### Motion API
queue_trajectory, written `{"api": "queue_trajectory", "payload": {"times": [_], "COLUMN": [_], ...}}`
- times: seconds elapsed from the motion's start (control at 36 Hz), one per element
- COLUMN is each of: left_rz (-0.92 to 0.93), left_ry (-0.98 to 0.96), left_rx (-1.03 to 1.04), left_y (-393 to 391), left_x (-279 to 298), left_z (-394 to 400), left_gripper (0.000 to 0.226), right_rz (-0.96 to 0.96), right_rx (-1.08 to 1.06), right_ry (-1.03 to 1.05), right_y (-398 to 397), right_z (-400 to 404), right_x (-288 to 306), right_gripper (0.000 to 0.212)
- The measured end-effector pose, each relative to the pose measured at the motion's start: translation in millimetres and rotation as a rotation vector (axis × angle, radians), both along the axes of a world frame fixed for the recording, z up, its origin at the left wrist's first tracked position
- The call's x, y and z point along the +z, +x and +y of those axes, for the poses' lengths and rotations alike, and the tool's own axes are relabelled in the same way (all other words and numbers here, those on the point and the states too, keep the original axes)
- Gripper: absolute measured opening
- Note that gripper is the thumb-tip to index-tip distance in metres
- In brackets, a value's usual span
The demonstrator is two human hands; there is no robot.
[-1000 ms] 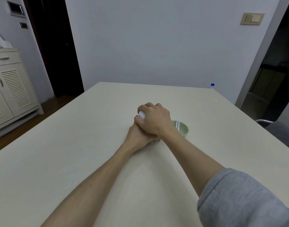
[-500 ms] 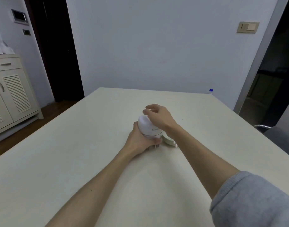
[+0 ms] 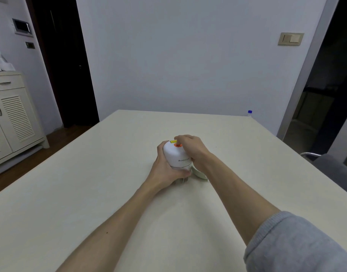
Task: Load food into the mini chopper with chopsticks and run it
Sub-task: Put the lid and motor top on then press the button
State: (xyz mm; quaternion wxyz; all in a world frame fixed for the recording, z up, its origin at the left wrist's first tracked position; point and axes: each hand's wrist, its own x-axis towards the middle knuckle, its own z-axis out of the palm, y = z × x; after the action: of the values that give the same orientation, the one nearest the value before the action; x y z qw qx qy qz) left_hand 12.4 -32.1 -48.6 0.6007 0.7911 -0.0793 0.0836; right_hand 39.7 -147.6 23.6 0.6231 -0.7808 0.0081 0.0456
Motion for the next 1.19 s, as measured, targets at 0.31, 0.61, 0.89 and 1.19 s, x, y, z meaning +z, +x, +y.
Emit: {"api": "queue_trajectory", "payload": {"times": [0.31, 0.61, 0.89, 1.19], "left_rz": [-0.014, 0.014, 0.063, 0.079], "left_ry": [-0.011, 0.001, 0.003, 0.009], "left_rx": [-0.024, 0.012, 0.013, 0.027], "left_y": [0.2, 1.7, -0.1, -0.3], "left_x": [0.9, 6.7, 14.1, 15.0], "left_z": [2.0, 0.3, -2.0, -3.5], "left_gripper": [0.106, 0.110, 0.091, 0.088], "right_rz": [-0.002, 0.017, -0.008, -0.020], "right_rx": [-0.019, -0.048, -0.029, -0.029], "right_ry": [-0.005, -0.084, -0.080, -0.020], "right_y": [-2.4, 1.3, -1.8, -4.5], "right_z": [5.2, 7.7, 6.3, 5.0], "right_x": [1.8, 7.8, 7.5, 3.8], "right_gripper": [0.030, 0.027, 0.039, 0.042]}}
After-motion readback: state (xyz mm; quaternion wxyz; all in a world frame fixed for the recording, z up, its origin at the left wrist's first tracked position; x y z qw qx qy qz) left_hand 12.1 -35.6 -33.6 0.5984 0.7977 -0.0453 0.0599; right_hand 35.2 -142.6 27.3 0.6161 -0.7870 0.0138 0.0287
